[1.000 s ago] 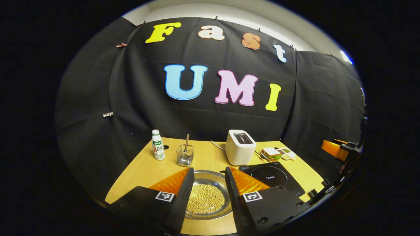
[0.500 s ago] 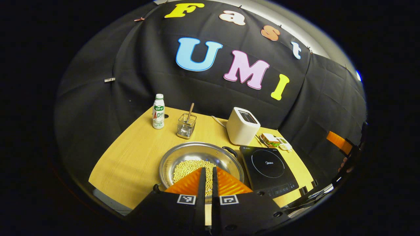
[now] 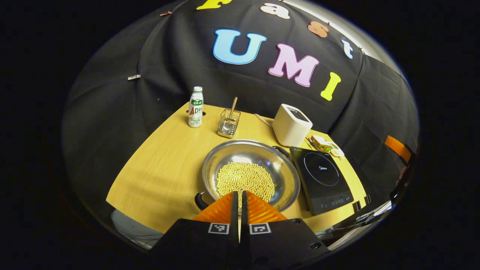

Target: First push the handle of the pot to place it horizontally, then grasp the pot with both hands and set it on the induction cooktop.

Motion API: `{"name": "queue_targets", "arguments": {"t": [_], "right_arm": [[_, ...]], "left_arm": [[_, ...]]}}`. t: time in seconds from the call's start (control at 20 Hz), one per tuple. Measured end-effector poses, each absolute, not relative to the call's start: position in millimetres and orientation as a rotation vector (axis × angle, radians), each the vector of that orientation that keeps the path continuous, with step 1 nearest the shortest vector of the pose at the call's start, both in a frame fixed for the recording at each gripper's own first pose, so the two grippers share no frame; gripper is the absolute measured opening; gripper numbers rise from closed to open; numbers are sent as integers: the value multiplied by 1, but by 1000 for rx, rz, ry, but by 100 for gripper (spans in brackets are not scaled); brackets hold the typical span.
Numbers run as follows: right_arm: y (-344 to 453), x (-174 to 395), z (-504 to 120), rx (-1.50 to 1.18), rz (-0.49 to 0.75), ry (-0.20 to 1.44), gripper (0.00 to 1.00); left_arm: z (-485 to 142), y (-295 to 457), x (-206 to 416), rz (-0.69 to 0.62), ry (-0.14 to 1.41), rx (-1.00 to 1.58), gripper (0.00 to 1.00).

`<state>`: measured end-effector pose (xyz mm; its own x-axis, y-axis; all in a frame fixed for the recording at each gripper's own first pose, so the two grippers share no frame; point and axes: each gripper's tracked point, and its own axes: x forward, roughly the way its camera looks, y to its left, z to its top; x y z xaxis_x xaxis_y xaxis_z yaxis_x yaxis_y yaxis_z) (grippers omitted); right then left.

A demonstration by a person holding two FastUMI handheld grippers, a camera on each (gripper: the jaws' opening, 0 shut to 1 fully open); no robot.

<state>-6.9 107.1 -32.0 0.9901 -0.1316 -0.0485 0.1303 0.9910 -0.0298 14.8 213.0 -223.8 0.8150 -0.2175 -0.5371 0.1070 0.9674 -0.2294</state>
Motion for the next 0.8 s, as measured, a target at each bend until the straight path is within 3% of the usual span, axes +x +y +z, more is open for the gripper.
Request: {"name": "queue_targets", "arguments": {"t": [0.8], "right_arm": [[100,-16,-55,-16,-154,106,99]], "left_arm": [[-298,194,3,-313,815,-180,5]]}}
